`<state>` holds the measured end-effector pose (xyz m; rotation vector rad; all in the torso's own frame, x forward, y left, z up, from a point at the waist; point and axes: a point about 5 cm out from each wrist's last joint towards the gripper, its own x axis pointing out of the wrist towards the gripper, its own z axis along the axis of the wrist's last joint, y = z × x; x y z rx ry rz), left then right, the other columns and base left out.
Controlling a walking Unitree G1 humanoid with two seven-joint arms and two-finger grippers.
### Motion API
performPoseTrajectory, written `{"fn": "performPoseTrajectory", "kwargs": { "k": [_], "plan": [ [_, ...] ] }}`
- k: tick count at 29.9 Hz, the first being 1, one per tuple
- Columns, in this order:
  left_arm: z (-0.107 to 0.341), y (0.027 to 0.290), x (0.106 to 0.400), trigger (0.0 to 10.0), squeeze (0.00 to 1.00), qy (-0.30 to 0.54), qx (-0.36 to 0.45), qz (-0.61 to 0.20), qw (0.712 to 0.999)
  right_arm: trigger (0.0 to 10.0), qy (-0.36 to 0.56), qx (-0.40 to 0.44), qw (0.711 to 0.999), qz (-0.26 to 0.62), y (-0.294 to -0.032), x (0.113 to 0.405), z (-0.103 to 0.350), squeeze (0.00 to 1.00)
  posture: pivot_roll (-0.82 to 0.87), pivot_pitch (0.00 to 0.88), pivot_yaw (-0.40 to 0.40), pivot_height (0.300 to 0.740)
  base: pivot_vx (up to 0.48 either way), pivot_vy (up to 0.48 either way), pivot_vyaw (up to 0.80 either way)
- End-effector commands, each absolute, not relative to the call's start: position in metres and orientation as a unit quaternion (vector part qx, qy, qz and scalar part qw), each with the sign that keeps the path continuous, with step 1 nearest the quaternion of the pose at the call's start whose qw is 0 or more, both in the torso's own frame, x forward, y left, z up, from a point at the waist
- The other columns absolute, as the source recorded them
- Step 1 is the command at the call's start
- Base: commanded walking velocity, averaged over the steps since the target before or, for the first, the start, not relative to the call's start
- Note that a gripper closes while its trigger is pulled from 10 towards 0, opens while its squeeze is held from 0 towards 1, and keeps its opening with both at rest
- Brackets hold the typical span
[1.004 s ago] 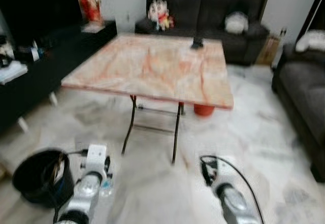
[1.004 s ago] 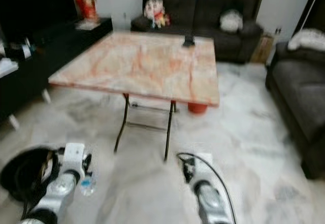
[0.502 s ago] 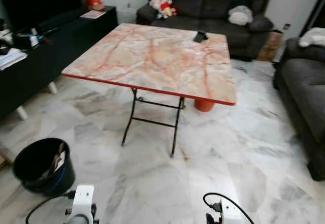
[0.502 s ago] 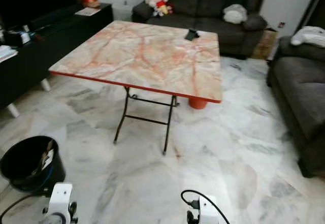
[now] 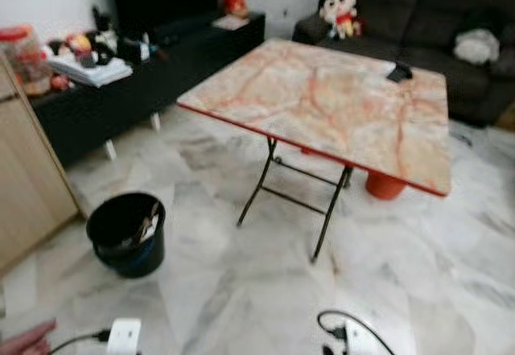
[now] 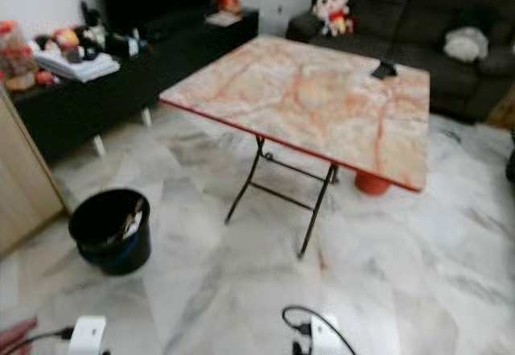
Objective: Picking trash to rubbish bin
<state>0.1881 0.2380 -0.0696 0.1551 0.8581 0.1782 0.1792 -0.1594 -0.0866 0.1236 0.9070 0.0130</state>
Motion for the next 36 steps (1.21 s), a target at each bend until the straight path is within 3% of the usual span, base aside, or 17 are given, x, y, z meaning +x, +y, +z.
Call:
{"fn": "performPoseTrajectory", "kwargs": {
  "k": [1, 26, 36],
  "plan": [
    [-0.072, 0.235, 0.186, 10.0, 0.00, 0.421, 0.070, 0.088, 0.900, 10.0, 0.437, 0.055, 0.897, -0.004, -0.167, 0.180, -0.086, 0.00, 0.13, 0.000, -0.062, 0.740, 0.000, 0.000, 0.79],
    [-0.070, 0.234, 0.188, 10.0, 0.00, 0.412, 0.061, 0.096, 0.904, 10.0, 0.424, 0.055, 0.904, 0.008, -0.163, 0.189, -0.082, 0.00, 0.14, 0.000, -0.077, 0.740, 0.000, 0.000, 0.79],
    [-0.070, 0.234, 0.189, 10.0, 0.00, 0.410, 0.073, 0.098, 0.904, 10.0, 0.414, 0.072, 0.907, 0.010, -0.160, 0.193, -0.079, 0.00, 0.14, 0.000, -0.079, 0.740, 0.052, 0.000, 0.00]
  ]
}}
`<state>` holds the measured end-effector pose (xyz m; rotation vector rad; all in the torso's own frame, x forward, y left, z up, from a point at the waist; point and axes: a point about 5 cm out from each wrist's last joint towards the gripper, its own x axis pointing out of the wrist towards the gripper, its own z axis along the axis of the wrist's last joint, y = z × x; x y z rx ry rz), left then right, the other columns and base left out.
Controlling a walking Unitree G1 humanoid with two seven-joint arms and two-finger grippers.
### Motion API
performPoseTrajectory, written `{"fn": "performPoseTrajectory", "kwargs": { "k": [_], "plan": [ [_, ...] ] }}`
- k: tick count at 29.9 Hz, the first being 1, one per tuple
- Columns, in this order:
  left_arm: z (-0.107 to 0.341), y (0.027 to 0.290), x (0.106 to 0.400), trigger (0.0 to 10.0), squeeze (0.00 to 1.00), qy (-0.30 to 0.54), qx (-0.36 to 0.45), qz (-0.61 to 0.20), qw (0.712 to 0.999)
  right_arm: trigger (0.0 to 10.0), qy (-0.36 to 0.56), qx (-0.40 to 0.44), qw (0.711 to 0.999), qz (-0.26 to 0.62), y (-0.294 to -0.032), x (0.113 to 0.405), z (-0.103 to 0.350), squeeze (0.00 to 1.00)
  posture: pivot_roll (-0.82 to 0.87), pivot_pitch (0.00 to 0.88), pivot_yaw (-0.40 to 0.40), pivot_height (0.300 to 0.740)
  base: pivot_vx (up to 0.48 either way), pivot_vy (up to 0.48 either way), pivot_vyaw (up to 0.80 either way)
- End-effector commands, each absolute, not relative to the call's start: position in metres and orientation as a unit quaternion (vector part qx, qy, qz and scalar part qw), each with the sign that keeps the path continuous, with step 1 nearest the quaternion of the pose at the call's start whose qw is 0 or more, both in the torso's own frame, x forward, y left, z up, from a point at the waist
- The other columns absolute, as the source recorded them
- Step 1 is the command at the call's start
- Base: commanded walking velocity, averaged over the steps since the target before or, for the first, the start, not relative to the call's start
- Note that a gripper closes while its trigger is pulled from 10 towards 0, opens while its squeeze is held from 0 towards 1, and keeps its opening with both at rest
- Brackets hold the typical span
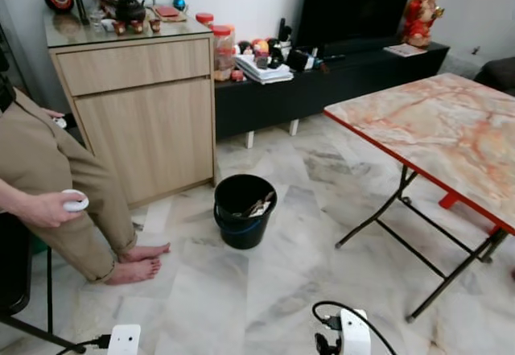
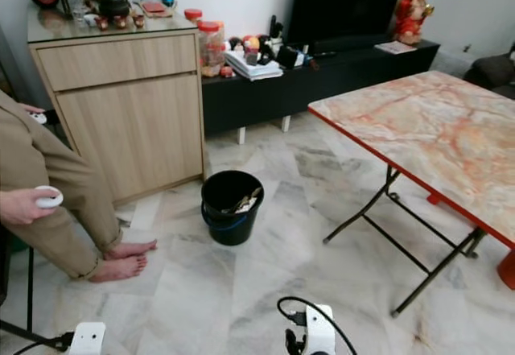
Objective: Picking trash to rubbish bin
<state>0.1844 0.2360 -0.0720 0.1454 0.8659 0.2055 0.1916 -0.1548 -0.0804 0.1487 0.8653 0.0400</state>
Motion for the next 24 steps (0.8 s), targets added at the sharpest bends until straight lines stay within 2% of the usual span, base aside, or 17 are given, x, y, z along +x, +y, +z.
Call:
{"fn": "performPoseTrajectory", "kwargs": {
  "k": [1, 14, 22, 24],
  "plan": [
    [-0.0696, 0.2335, 0.1899, 10.0, 0.00, 0.410, 0.074, 0.098, 0.904, 10.0, 0.414, 0.072, 0.907, 0.011, -0.1598, 0.1932, -0.0792, 0.00, 0.14, 0.000, -0.079, 0.740, 0.307, 0.000, 0.00],
    [-0.0692, 0.2338, 0.1910, 10.0, 0.00, 0.410, 0.073, 0.100, 0.903, 10.0, 0.408, 0.064, 0.911, 0.015, -0.1607, 0.1950, -0.0779, 0.00, 0.14, 0.000, -0.080, 0.740, 0.312, 0.000, 0.00],
    [-0.0693, 0.2335, 0.1910, 10.0, 0.00, 0.410, 0.071, 0.101, 0.904, 10.0, 0.409, 0.060, 0.910, 0.006, -0.1630, 0.1947, -0.0781, 0.00, 0.14, 0.000, -0.080, 0.740, 0.311, 0.000, 0.68],
    [-0.0693, 0.2331, 0.1911, 10.0, 0.00, 0.409, 0.070, 0.102, 0.904, 10.0, 0.409, 0.064, 0.910, 0.007, -0.1634, 0.1947, -0.0780, 0.00, 0.14, 0.000, -0.084, 0.740, 0.311, 0.000, 0.00]
  ]
}}
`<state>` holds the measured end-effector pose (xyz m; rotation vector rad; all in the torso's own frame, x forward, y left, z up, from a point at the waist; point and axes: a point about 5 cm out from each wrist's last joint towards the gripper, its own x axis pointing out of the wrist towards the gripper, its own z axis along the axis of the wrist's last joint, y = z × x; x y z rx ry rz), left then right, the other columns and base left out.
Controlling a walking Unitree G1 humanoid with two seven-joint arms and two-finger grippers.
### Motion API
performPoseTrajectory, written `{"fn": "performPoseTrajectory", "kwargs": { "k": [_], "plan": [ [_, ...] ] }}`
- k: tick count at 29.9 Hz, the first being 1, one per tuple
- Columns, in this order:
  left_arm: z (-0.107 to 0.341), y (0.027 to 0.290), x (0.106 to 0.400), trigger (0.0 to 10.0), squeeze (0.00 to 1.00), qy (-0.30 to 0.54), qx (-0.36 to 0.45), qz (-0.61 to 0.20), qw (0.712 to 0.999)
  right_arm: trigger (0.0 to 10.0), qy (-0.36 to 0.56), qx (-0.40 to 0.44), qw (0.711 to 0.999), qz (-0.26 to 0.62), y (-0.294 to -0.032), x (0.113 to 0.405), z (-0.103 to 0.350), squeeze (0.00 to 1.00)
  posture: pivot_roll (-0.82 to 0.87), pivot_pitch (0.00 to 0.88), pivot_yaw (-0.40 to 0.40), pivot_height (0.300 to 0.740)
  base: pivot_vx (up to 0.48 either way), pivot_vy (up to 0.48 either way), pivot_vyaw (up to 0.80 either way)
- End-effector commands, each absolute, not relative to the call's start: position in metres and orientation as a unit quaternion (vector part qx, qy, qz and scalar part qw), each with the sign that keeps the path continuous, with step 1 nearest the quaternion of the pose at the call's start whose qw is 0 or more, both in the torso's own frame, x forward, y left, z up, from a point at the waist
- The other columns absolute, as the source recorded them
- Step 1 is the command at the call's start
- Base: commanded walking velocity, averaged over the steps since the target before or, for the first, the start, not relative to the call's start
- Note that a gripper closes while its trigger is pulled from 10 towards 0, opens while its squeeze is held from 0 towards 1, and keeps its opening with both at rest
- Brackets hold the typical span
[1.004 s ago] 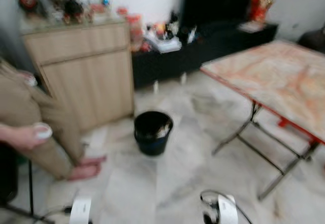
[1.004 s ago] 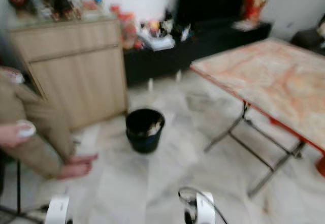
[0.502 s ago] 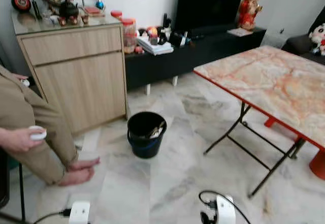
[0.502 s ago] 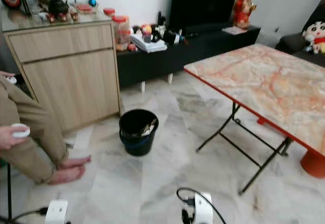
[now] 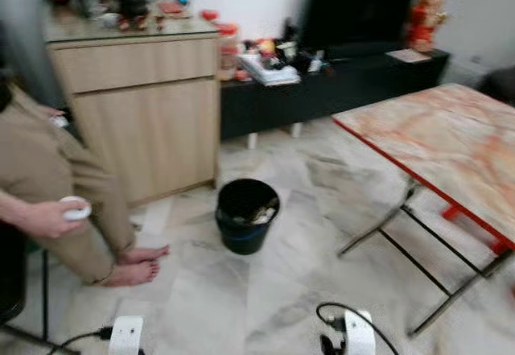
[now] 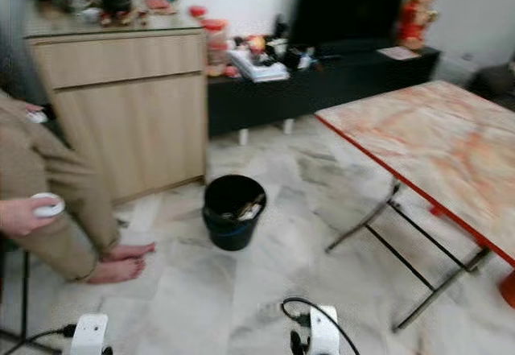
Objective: Picking trash to rubbish bin
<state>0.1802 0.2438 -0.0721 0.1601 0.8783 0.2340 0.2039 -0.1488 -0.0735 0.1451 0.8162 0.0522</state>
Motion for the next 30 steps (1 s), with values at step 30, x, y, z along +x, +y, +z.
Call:
{"fn": "performPoseTrajectory", "kwargs": {
  "k": [30],
  "plan": [
    [-0.0696, 0.2343, 0.1898, 10.0, 0.00, 0.411, 0.070, 0.106, 0.903, 10.0, 0.411, 0.073, 0.909, 0.001, -0.1644, 0.1954, -0.0778, 0.00, 0.14, 0.000, -0.087, 0.740, 0.312, 0.000, 0.00]
  ]
}}
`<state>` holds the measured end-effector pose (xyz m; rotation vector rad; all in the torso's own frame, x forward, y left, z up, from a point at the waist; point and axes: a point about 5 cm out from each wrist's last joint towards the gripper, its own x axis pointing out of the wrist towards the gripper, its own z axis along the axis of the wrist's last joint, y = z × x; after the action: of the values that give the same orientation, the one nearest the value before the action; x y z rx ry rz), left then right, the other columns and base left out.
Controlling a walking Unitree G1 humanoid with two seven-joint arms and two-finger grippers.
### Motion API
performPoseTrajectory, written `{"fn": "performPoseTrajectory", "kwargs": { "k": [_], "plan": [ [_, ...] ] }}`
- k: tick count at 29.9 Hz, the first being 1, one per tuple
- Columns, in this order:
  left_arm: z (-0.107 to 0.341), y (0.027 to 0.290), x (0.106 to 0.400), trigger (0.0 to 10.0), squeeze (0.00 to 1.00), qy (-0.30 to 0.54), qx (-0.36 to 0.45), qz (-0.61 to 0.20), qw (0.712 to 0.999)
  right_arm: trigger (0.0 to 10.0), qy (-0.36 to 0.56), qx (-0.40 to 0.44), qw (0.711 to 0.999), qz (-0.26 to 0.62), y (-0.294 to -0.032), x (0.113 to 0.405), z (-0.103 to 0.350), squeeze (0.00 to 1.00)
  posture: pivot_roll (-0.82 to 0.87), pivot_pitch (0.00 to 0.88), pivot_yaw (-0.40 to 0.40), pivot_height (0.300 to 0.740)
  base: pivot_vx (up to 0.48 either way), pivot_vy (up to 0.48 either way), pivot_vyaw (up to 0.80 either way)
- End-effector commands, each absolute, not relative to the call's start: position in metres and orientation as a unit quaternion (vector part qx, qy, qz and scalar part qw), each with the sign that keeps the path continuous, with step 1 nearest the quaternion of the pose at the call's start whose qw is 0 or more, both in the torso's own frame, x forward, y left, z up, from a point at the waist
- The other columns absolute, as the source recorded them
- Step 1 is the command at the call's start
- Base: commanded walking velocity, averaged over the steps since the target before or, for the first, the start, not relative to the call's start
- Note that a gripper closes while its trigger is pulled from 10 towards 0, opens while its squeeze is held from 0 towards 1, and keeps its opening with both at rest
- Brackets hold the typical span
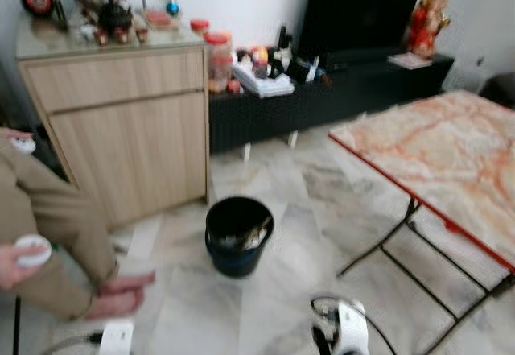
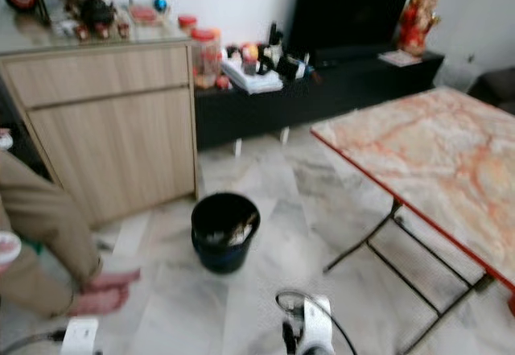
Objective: Picking trash to rubbish bin
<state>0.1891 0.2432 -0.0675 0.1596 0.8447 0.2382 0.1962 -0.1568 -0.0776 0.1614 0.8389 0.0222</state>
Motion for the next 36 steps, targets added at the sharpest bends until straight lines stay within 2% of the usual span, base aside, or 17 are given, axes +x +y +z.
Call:
{"fn": "performPoseTrajectory", "kwargs": {
  "k": [1, 14, 18, 21, 36],
  "plan": [
    [-0.0697, 0.2342, 0.1898, 10.0, 0.00, 0.411, 0.071, 0.105, 0.903, 10.0, 0.411, 0.073, 0.909, 0.001, -0.1645, 0.1953, -0.0779, 0.00, 0.14, 0.000, -0.087, 0.740, 0.322, 0.000, 0.00],
    [-0.0700, 0.2342, 0.1890, 10.0, 0.00, 0.411, 0.070, 0.107, 0.903, 10.0, 0.409, 0.059, 0.910, 0.008, -0.1647, 0.1953, -0.0777, 0.00, 0.15, 0.000, -0.089, 0.740, 0.325, 0.000, 0.00],
    [-0.0700, 0.2344, 0.1888, 10.0, 0.00, 0.411, 0.070, 0.107, 0.903, 10.0, 0.408, 0.036, 0.912, 0.028, -0.1623, 0.1956, -0.0774, 0.00, 0.15, 0.000, -0.089, 0.740, 0.322, 0.000, 0.73],
    [-0.0699, 0.2342, 0.1892, 10.0, 0.00, 0.411, 0.070, 0.108, 0.903, 10.0, 0.413, 0.053, 0.909, 0.018, -0.1619, 0.1945, -0.0783, 0.00, 0.15, 0.000, -0.092, 0.740, 0.325, 0.000, 0.79],
    [-0.0698, 0.2347, 0.1890, 10.0, 0.00, 0.410, 0.069, 0.109, 0.903, 10.0, 0.413, 0.060, 0.909, 0.014, -0.1622, 0.1946, -0.0783, 0.00, 0.15, 0.000, -0.092, 0.740, 0.324, 0.000, 0.00]
  ]
}}
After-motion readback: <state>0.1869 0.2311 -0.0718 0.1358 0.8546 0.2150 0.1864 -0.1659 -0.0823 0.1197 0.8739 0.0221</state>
